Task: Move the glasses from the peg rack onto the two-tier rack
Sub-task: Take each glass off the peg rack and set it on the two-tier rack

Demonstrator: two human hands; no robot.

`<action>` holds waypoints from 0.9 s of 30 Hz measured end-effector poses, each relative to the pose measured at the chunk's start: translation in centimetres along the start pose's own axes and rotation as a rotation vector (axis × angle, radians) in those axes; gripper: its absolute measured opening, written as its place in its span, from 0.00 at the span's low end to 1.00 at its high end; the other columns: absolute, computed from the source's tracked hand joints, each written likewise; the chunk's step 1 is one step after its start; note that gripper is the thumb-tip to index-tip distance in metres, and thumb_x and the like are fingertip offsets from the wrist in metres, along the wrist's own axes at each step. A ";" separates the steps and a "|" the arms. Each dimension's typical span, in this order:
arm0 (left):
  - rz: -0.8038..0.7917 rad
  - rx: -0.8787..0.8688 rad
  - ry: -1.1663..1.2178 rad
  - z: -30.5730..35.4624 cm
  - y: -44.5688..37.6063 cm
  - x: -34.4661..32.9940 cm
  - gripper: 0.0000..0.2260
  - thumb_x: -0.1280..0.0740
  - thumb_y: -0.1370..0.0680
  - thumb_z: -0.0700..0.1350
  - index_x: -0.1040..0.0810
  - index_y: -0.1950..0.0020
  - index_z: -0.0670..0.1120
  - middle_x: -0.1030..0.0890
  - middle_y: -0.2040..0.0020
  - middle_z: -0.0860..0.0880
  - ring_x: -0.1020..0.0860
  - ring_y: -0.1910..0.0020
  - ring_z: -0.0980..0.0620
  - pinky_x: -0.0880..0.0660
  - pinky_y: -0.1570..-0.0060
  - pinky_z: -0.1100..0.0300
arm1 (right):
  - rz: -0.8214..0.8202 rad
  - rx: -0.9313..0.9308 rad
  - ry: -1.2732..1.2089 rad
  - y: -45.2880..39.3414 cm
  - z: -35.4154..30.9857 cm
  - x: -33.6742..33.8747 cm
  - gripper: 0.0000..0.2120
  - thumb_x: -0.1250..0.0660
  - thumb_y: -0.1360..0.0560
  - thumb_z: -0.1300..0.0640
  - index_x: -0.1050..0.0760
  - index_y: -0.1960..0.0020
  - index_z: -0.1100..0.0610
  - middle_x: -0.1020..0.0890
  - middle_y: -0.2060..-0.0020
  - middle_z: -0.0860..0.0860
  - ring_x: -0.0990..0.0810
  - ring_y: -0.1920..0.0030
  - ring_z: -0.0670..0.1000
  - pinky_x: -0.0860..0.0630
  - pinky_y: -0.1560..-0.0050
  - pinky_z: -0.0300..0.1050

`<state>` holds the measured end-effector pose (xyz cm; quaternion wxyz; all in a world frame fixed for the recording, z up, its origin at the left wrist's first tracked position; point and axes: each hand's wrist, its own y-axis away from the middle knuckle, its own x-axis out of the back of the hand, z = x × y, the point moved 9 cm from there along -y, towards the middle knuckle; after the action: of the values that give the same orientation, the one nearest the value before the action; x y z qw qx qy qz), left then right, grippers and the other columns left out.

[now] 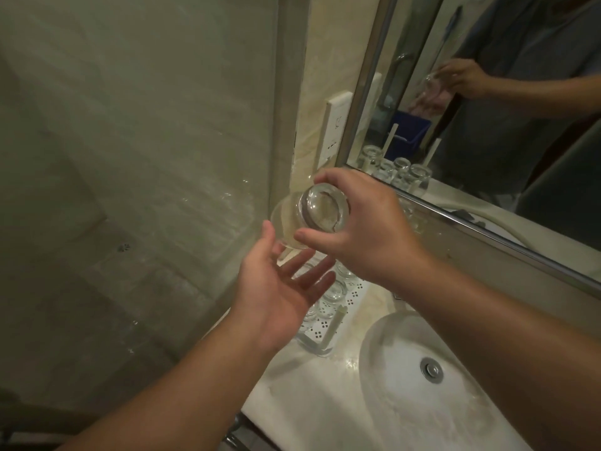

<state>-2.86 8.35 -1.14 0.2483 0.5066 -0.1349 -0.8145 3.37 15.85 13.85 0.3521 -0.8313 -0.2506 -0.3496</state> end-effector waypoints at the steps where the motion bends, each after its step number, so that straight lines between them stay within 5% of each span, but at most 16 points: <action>1: -0.021 0.031 0.020 -0.5 0.2 -0.6 0.32 0.30 0.27 0.65 0.25 0.33 0.45 0.19 0.39 0.37 0.17 0.46 0.35 0.19 0.51 0.44 | 0.009 0.005 -0.008 0.3 -0.1 0.1 0.29 0.22 0.38 0.41 0.26 0.40 0.48 0.22 0.48 0.42 0.25 0.47 0.40 0.28 0.46 0.34; 7: -0.090 0.160 0.154 -2.6 1.1 -2.2 0.45 0.32 0.34 0.74 0.20 0.38 0.35 0.17 0.41 0.38 0.17 0.44 0.39 0.19 0.48 0.47 | 0.053 0.043 -0.052 2.0 -0.5 -0.2 0.29 0.20 0.37 0.46 0.25 0.40 0.53 0.22 0.48 0.45 0.25 0.46 0.43 0.29 0.45 0.36; 10: -0.106 0.112 0.107 -2.4 1.0 -2.1 0.42 0.37 0.33 0.76 0.14 0.47 0.38 0.15 0.44 0.40 0.15 0.47 0.41 0.18 0.55 0.51 | 0.045 0.063 -0.037 2.7 -0.7 -0.6 0.29 0.20 0.37 0.46 0.26 0.40 0.52 0.23 0.48 0.44 0.25 0.46 0.42 0.29 0.45 0.34; 14: -0.133 0.118 0.055 -2.2 1.2 -2.0 0.43 0.40 0.33 0.78 0.15 0.44 0.40 0.16 0.43 0.39 0.15 0.47 0.41 0.18 0.59 0.54 | 0.031 0.090 -0.001 3.7 -1.1 -1.1 0.29 0.23 0.35 0.44 0.29 0.40 0.50 0.25 0.46 0.42 0.27 0.46 0.40 0.27 0.48 0.39; 17: -0.150 0.101 0.014 -1.8 1.2 -1.9 0.44 0.40 0.33 0.77 0.17 0.38 0.42 0.17 0.40 0.40 0.17 0.43 0.41 0.18 0.46 0.49 | 0.023 0.080 0.025 4.5 -1.1 -1.4 0.28 0.26 0.34 0.42 0.32 0.39 0.48 0.27 0.46 0.41 0.27 0.48 0.38 0.25 0.53 0.39; 20: -0.174 0.071 -0.034 -1.3 1.4 -2.2 0.39 0.36 0.34 0.73 0.19 0.35 0.46 0.18 0.37 0.42 0.19 0.39 0.43 0.25 0.35 0.48 | 0.047 0.026 0.018 5.1 -0.8 -1.6 0.27 0.28 0.34 0.42 0.35 0.40 0.46 0.28 0.47 0.40 0.28 0.50 0.40 0.24 0.55 0.41; 27: -0.167 -0.036 -0.177 -0.8 1.1 -2.0 0.16 0.28 0.33 0.62 0.12 0.58 0.52 0.13 0.50 0.48 0.14 0.55 0.47 0.18 0.56 0.54 | 0.074 -0.120 -0.003 6.4 0.9 -2.2 0.28 0.23 0.35 0.50 0.32 0.41 0.51 0.28 0.48 0.42 0.30 0.48 0.40 0.32 0.49 0.30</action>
<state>-1.14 8.51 0.57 0.1756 0.4377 -0.0988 -0.8763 6.53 12.17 9.08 0.3137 -0.8601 -0.1989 -0.3496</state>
